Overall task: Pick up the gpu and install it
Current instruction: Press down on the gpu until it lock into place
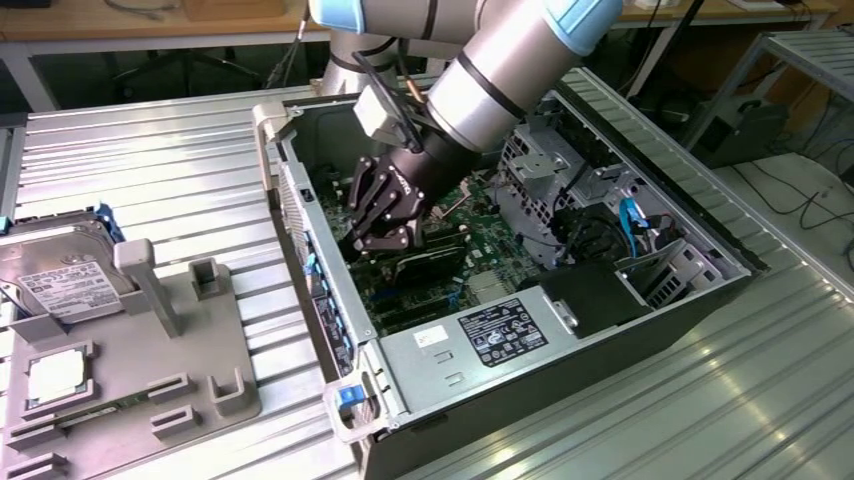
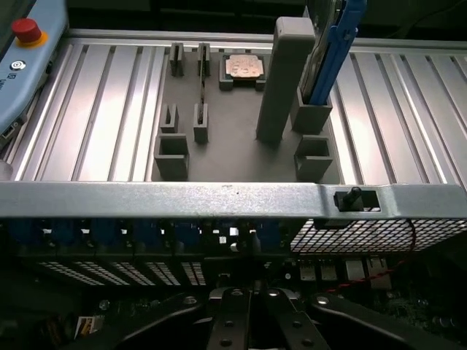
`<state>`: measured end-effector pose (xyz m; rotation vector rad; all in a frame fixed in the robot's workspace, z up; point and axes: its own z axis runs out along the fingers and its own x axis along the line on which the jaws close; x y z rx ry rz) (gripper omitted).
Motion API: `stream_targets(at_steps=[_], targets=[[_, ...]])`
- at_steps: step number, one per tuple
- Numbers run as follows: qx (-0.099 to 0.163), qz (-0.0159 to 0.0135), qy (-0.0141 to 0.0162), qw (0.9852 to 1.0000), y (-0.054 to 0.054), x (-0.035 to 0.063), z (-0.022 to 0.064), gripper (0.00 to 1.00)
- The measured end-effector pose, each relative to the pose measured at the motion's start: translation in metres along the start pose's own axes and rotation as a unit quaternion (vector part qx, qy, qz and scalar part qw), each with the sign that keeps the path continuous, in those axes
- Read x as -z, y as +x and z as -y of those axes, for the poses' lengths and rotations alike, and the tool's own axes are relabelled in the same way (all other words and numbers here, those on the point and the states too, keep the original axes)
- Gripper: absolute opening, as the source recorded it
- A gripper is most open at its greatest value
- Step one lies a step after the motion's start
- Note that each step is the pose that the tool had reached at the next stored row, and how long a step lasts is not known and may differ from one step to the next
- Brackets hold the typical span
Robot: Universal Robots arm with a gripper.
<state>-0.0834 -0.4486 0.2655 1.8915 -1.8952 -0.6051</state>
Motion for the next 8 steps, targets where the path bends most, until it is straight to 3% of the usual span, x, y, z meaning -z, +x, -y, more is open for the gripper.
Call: stream_targets(at_steps=[7, 8], targets=[[0.000, 0.0000, -0.0045, 1.0000, -0.0006, 0.0006, 0.0091, 0.11], [0.000, 0.0001, -0.0062, 1.0000, -0.0006, 0.0006, 0.0104, 0.11]])
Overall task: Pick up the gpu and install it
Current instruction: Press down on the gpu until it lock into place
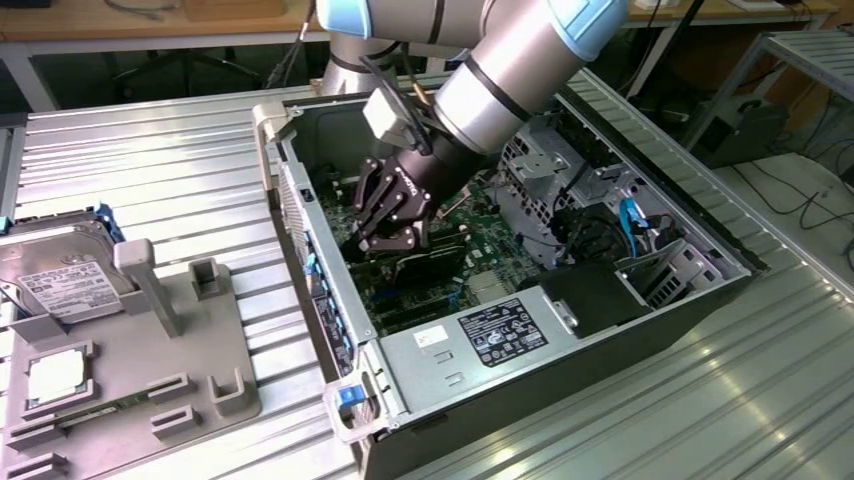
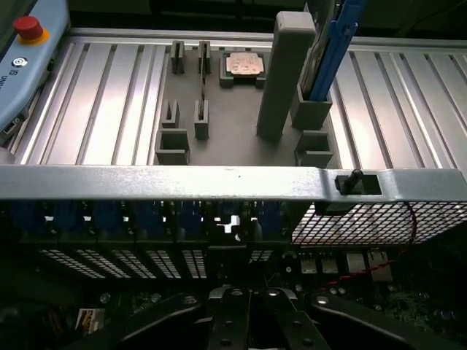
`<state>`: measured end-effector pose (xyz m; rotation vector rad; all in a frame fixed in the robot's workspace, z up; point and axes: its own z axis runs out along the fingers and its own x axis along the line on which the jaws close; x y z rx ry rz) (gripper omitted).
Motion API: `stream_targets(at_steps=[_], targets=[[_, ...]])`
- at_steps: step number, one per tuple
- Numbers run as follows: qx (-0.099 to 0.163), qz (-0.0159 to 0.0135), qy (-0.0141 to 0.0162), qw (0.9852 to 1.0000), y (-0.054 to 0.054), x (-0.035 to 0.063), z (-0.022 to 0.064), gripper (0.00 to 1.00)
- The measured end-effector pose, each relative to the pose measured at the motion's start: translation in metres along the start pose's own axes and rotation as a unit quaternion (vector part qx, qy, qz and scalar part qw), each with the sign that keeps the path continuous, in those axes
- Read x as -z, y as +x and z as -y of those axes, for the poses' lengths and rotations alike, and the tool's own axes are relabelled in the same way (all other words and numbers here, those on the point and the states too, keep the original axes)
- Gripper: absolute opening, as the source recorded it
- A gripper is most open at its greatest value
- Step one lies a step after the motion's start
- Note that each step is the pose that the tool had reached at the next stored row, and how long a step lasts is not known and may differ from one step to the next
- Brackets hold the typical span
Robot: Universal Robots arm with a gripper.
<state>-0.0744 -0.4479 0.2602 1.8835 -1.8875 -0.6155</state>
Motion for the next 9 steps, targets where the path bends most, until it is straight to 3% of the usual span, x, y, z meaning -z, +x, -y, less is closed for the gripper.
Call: stream_targets(at_steps=[1, 3, 6, 9], targets=[[0.000, 0.0000, -0.0022, 1.0000, 0.0000, 0.0002, 0.0007, 0.11], [0.000, 0.0003, -0.0095, 1.0000, 0.0001, 0.0003, 0.0009, 0.11], [0.000, 0.0009, -0.0266, 0.9996, 0.0044, 0.0007, 0.0018, 0.11], [0.000, 0.0007, -0.0296, 0.9996, 0.0054, 0.0006, 0.0040, 0.11]])
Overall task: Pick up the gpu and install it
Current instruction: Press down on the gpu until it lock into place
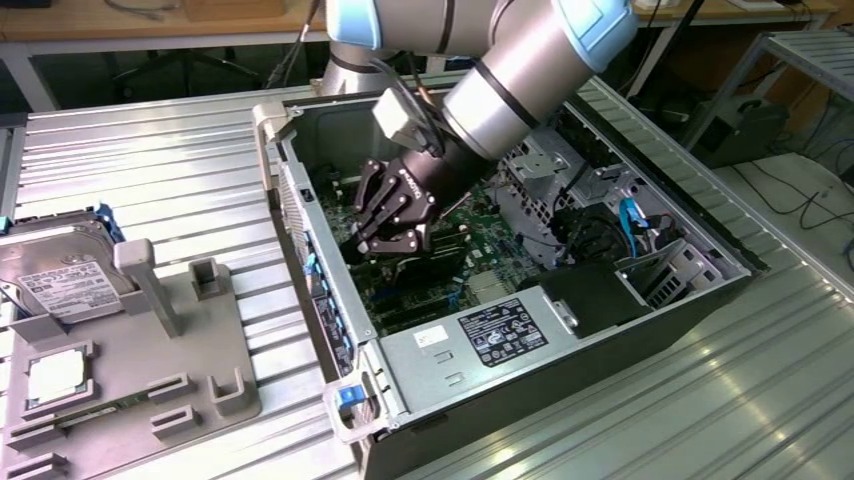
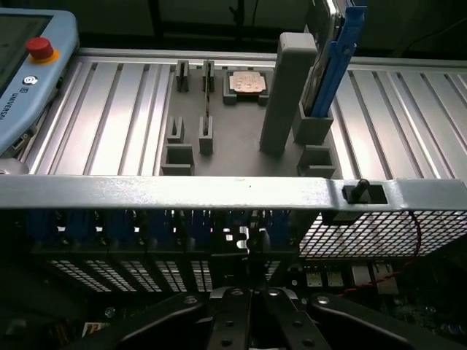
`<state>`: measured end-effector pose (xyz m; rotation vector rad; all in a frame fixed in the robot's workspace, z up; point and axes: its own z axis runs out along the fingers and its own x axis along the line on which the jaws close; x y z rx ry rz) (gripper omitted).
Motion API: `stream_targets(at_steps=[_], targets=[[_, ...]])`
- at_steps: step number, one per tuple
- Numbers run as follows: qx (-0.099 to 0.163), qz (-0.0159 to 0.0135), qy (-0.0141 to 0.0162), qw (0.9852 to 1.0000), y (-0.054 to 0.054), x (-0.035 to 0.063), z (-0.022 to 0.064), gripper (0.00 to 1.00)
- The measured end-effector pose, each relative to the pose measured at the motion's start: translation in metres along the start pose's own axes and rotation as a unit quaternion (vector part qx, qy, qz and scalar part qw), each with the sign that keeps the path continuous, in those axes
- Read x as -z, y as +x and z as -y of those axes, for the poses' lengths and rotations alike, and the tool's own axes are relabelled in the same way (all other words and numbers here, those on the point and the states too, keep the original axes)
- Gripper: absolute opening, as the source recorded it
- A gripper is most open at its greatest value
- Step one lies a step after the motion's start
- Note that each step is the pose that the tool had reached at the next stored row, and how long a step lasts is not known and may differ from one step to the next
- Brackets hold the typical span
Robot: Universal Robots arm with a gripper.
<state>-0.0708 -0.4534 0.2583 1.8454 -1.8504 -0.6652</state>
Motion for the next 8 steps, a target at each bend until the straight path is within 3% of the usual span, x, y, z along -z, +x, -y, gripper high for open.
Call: stream_targets(at_steps=[5, 6, 8], targets=[[0.000, 0.0001, -0.0043, 1.0000, 0.0001, -0.0008, 0.0067, 0.11], [0.000, 0.0001, -0.0062, 1.0000, 0.0001, -0.0007, 0.0071, 0.11], [0.000, 0.0008, -0.0133, 0.9999, 0.0004, -0.0006, 0.0073, 0.11]])
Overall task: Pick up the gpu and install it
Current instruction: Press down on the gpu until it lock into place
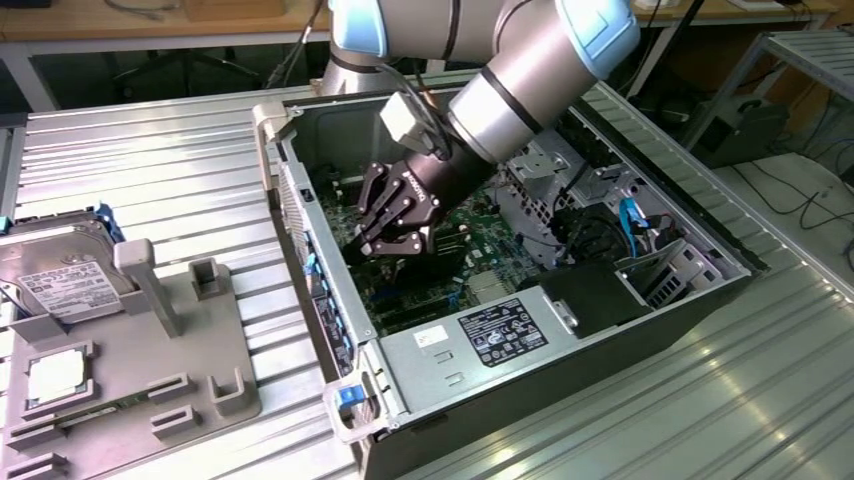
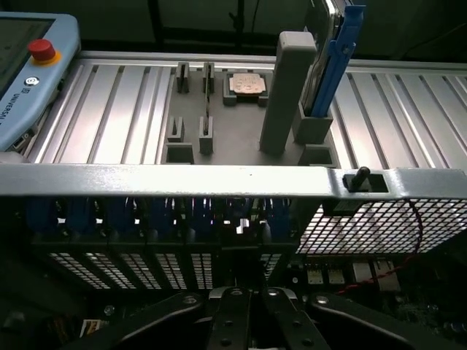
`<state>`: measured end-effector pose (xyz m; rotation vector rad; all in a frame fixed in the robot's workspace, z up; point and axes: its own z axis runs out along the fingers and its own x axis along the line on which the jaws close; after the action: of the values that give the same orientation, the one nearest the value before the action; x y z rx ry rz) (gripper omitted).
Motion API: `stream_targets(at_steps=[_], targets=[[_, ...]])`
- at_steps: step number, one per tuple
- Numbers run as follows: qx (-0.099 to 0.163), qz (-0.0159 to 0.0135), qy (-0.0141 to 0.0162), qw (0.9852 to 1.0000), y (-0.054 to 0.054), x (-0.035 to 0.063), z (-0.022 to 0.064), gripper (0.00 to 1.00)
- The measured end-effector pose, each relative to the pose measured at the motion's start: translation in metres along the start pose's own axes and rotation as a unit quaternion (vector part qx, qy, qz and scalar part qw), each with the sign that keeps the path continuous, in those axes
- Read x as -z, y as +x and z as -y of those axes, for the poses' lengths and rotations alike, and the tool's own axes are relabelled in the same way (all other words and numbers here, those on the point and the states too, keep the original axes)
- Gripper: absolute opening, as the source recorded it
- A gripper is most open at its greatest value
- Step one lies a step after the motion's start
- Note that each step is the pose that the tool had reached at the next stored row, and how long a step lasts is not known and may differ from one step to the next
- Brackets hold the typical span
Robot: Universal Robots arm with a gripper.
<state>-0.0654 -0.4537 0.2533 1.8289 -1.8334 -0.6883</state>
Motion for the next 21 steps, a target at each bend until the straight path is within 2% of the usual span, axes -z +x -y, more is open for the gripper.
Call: stream_targets(at_steps=[2, 4, 13, 17, 21], targets=[[0.000, 0.0002, -0.0068, 1.0000, 0.000, -0.0001, 0.0002, 0.11], [0.000, 0.0003, -0.0110, 0.9999, 0.000, -0.0004, 0.0003, 0.11], [0.000, 0.0002, -0.0117, 0.9999, 0.001, -0.0108, 0.0131, 0.11], [0.000, 0.0005, -0.0132, 0.9999, 0.002, -0.0116, 0.0177, 0.11], [0.000, 0.0004, -0.0131, 0.9999, 0.002, -0.0076, 0.0234, 0.11]])
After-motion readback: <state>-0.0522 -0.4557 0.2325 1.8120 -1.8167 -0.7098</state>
